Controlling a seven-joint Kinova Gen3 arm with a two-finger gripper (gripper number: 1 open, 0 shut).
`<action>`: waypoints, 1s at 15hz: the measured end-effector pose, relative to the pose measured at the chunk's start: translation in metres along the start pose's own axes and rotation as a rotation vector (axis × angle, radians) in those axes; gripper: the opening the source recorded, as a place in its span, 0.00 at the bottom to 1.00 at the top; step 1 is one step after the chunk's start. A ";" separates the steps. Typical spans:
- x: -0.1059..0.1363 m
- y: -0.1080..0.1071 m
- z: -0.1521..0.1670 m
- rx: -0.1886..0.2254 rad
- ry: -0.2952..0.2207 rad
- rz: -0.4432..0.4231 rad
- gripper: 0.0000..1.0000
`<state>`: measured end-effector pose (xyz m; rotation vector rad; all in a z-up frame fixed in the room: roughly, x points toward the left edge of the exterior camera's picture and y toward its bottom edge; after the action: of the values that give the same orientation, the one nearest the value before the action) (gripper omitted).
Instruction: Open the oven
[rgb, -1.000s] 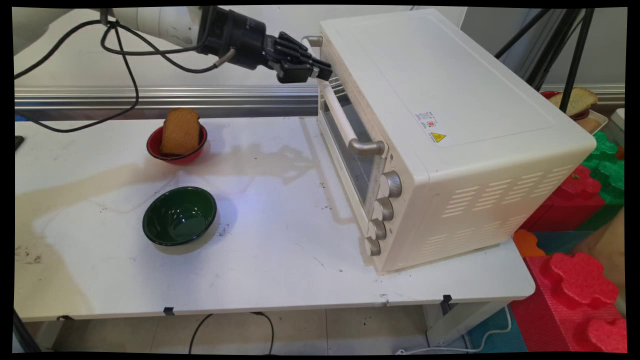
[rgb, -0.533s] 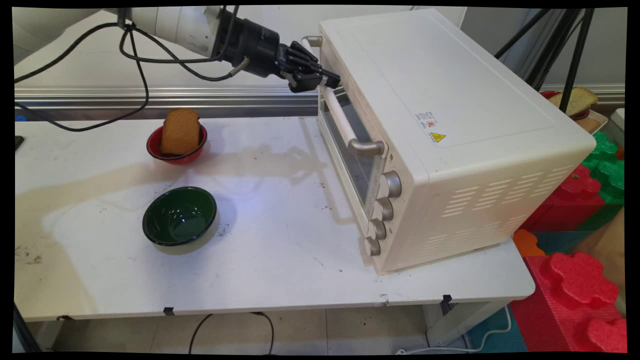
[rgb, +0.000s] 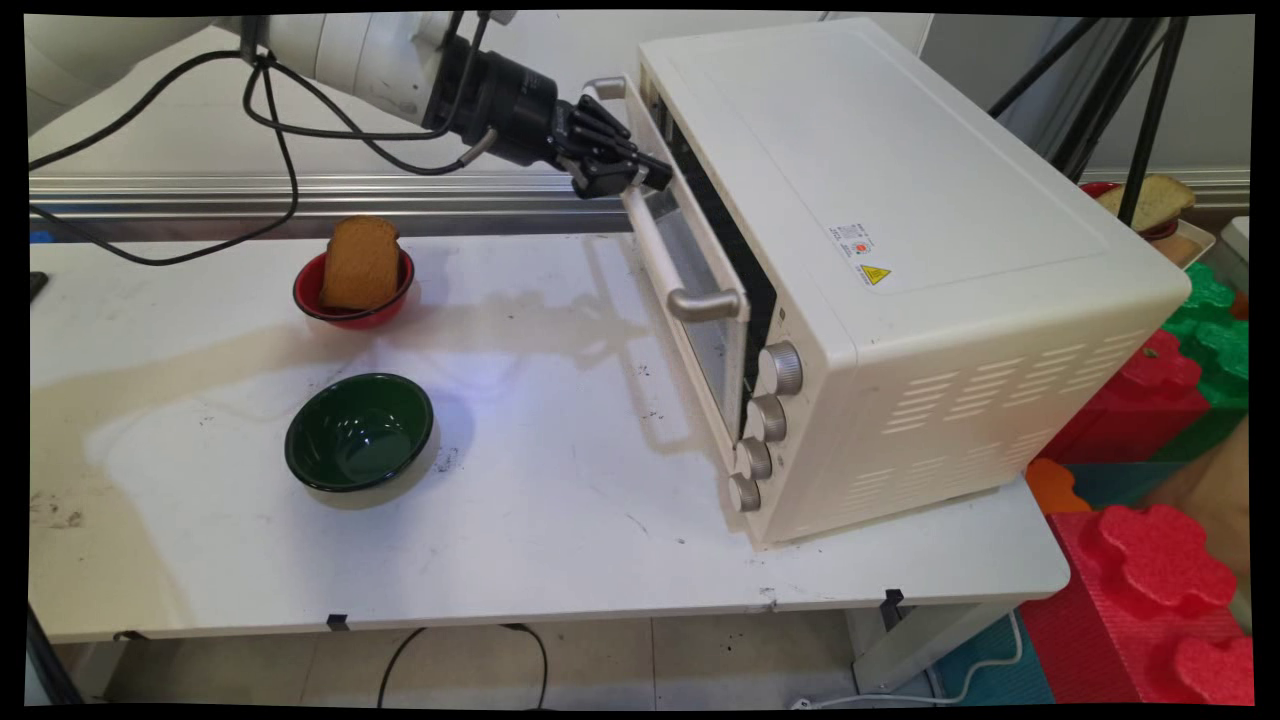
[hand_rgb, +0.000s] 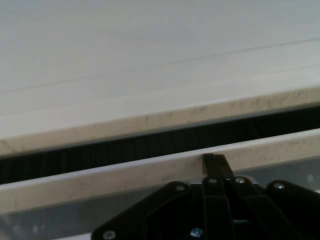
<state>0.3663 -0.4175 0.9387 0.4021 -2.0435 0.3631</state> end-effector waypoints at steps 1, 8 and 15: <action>-0.002 -0.001 -0.003 0.001 -0.003 0.003 0.00; -0.018 -0.002 -0.018 -0.004 -0.024 0.024 0.00; -0.055 0.002 -0.041 -0.028 -0.083 0.054 0.00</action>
<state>0.4229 -0.3919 0.9091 0.3506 -2.1414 0.3555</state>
